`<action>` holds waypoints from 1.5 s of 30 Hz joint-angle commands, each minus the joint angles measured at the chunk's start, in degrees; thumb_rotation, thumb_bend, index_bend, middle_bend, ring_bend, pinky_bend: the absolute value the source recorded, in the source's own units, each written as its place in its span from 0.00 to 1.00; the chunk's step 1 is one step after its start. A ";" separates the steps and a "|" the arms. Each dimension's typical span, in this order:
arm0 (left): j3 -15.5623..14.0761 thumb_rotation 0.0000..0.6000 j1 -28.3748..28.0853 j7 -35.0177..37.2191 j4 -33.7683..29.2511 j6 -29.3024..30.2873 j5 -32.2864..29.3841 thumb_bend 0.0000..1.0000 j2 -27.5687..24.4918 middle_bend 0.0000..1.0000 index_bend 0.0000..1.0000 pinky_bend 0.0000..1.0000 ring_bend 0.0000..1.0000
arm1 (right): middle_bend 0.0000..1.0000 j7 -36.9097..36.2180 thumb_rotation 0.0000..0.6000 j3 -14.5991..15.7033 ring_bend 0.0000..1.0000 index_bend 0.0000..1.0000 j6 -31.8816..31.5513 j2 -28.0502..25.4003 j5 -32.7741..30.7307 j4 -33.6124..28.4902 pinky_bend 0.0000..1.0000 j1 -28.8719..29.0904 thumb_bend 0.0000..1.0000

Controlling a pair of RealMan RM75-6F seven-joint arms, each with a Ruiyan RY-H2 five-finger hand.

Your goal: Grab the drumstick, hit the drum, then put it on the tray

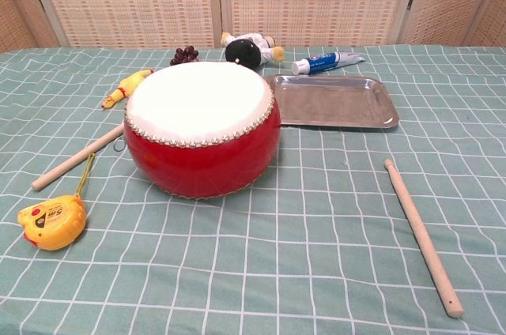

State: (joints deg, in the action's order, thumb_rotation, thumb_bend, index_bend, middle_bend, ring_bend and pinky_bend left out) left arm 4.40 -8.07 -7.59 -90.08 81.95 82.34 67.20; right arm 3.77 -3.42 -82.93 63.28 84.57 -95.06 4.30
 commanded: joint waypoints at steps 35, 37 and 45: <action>-1.85 1.00 0.59 4.43 2.63 1.74 3.51 0.30 1.35 0.00 0.03 0.03 0.00 | 0.02 0.37 0.52 -0.97 0.00 0.34 27.71 9.42 -7.00 4.72 0.00 16.48 0.40; -1.94 1.00 0.51 4.61 2.83 1.57 3.62 0.30 1.47 0.00 0.03 0.03 0.00 | 0.02 0.42 0.52 -1.00 0.00 0.34 29.81 11.03 -7.68 6.23 0.00 17.90 0.40; -1.91 1.00 0.35 5.56 3.67 1.01 3.24 0.30 1.71 0.00 0.03 0.03 0.00 | 0.02 -0.18 0.52 -1.30 0.00 0.36 34.57 16.51 -9.83 12.10 0.00 21.62 0.41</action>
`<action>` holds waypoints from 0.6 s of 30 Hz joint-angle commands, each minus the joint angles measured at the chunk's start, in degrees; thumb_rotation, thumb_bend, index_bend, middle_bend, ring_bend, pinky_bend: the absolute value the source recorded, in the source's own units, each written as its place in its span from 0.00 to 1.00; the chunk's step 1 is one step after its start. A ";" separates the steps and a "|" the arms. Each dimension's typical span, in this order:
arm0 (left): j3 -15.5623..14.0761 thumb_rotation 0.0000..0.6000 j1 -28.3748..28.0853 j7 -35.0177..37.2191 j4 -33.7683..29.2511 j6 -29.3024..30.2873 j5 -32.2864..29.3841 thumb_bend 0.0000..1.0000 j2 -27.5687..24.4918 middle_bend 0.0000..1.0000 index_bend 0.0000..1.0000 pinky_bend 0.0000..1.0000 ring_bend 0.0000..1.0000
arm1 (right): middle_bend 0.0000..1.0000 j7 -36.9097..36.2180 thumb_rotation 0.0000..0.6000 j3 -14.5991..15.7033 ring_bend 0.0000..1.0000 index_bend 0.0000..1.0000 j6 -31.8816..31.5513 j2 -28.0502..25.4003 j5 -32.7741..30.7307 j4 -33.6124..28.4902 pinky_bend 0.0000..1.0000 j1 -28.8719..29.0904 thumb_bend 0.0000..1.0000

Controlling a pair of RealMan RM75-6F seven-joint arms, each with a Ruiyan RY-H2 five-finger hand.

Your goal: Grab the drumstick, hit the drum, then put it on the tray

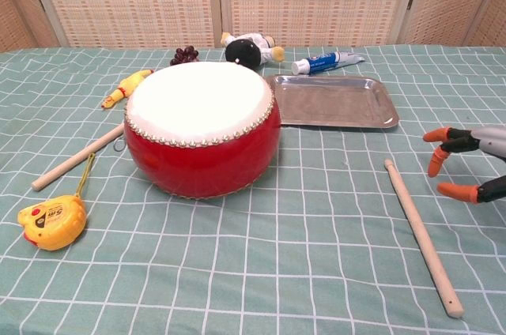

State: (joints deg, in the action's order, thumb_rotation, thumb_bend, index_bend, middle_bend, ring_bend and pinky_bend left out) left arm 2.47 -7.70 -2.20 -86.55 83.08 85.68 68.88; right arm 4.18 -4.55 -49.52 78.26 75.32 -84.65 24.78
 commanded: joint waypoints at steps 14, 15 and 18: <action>0.26 1.00 -0.51 1.04 1.42 -0.86 -0.59 0.30 0.60 0.00 0.03 0.03 0.00 | 0.02 -3.03 0.52 -0.34 0.00 0.37 4.10 7.40 0.62 7.64 0.00 5.79 0.41; 0.27 1.00 -0.49 1.10 1.54 -0.88 -0.66 0.30 0.64 0.00 0.02 0.03 0.00 | 0.02 -3.22 0.52 -0.36 0.00 0.37 4.09 7.78 1.02 7.80 0.00 6.13 0.41; 0.27 1.00 -0.47 1.30 1.82 -0.92 -0.79 0.30 0.71 0.00 0.03 0.03 0.00 | 0.02 -3.88 0.52 -0.42 0.00 0.37 4.27 8.95 2.34 8.21 0.00 7.40 0.41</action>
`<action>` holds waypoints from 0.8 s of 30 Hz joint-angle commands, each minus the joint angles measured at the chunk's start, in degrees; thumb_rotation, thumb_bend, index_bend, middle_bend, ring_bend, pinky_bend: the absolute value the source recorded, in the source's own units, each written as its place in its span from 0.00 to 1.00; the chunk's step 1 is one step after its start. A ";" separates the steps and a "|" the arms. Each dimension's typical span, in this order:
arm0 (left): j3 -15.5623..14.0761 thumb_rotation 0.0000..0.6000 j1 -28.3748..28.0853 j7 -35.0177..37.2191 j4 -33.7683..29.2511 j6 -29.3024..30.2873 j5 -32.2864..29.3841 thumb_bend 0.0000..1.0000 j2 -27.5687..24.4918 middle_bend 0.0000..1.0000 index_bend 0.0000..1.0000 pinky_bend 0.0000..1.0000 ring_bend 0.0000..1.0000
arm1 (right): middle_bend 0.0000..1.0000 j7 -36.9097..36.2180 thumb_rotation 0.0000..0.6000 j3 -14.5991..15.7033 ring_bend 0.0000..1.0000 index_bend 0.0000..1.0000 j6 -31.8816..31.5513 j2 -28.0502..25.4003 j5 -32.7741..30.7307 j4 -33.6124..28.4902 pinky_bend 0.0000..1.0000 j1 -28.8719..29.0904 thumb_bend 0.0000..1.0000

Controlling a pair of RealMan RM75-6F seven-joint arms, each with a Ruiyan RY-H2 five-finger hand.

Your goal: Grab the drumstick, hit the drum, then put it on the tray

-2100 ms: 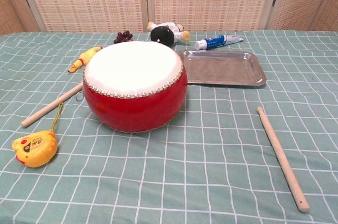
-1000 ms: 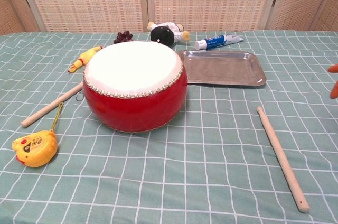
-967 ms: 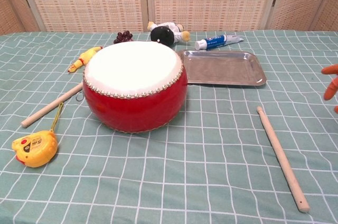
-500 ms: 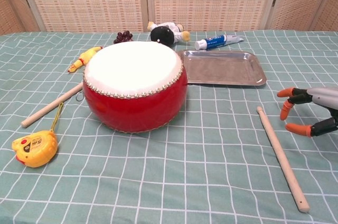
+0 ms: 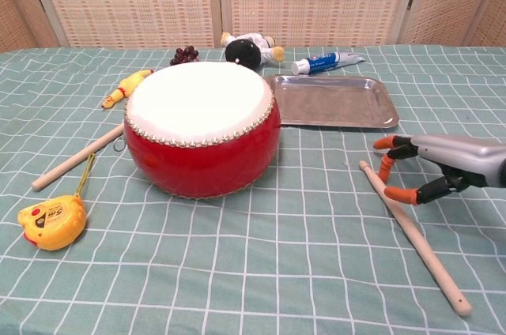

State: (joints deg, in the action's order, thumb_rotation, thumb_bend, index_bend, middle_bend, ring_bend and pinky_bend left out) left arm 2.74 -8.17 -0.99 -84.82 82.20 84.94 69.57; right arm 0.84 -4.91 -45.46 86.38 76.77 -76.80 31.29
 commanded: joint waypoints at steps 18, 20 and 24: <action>-0.04 1.00 0.15 2.05 1.93 -0.20 -0.43 0.30 0.52 0.00 0.02 0.03 0.00 | 0.00 -1.31 0.57 2.31 0.00 0.13 -4.37 1.94 7.80 -2.48 0.00 3.46 0.15; -0.14 1.00 0.20 2.31 2.07 -0.12 -0.29 0.30 0.60 0.00 0.02 0.03 0.00 | 0.00 0.95 0.59 3.05 0.00 0.04 -5.26 0.91 6.81 -4.04 0.00 2.32 0.08; -0.34 1.00 0.36 2.65 2.17 0.24 0.13 0.30 0.66 0.00 0.03 0.03 0.00 | 0.00 4.52 0.69 4.26 0.00 0.00 -6.87 -0.18 5.39 -6.47 0.00 0.50 0.06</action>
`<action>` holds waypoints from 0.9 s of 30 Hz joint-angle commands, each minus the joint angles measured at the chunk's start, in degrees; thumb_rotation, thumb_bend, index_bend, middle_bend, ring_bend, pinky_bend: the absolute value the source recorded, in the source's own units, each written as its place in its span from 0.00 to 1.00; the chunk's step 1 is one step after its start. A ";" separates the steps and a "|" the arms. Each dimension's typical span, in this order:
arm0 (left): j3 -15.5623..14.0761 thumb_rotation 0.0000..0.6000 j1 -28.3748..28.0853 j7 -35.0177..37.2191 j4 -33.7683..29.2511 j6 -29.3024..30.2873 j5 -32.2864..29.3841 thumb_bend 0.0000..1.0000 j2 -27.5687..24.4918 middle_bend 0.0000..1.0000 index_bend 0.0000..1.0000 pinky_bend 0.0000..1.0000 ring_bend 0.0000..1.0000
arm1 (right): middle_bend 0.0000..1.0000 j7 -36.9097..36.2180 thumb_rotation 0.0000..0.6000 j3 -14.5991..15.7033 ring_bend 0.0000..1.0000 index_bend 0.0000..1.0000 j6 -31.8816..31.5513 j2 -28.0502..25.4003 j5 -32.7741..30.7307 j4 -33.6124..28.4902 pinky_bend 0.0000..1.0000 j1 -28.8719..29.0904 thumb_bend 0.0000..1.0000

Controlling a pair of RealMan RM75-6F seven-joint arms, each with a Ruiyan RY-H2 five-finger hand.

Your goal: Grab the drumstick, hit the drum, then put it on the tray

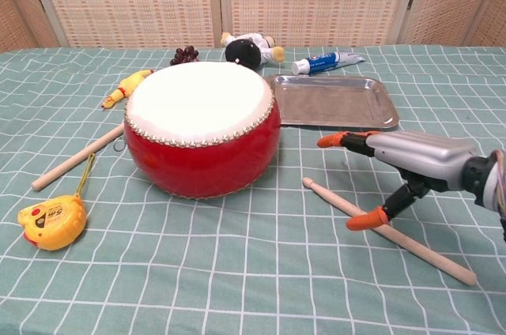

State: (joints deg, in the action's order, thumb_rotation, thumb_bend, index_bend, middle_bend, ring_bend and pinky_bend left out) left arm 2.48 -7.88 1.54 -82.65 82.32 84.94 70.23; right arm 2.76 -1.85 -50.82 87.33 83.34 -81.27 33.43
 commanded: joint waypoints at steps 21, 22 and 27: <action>-0.49 1.00 1.02 1.82 0.69 1.49 0.86 0.30 -0.18 0.00 0.03 0.03 0.00 | 0.00 5.15 0.79 0.71 0.00 0.00 -3.81 1.18 -5.01 3.91 0.00 -4.07 0.06; -0.47 1.00 1.02 1.84 0.70 1.49 0.86 0.30 -0.19 0.00 0.03 0.03 0.00 | 0.00 5.28 0.80 0.47 0.00 0.00 -3.79 1.08 -5.31 4.20 0.00 -4.02 0.06; -0.43 1.00 0.97 1.95 0.80 1.38 0.85 0.30 -0.13 0.00 0.03 0.03 0.00 | 0.00 7.17 0.85 -1.12 0.00 0.00 -2.59 0.74 -7.90 6.64 0.00 -3.27 0.05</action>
State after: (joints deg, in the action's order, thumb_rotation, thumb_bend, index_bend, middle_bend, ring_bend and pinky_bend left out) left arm 2.05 -6.90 3.49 -81.85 83.68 85.79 70.10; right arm 9.45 -2.54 -53.77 88.16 75.98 -75.17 29.90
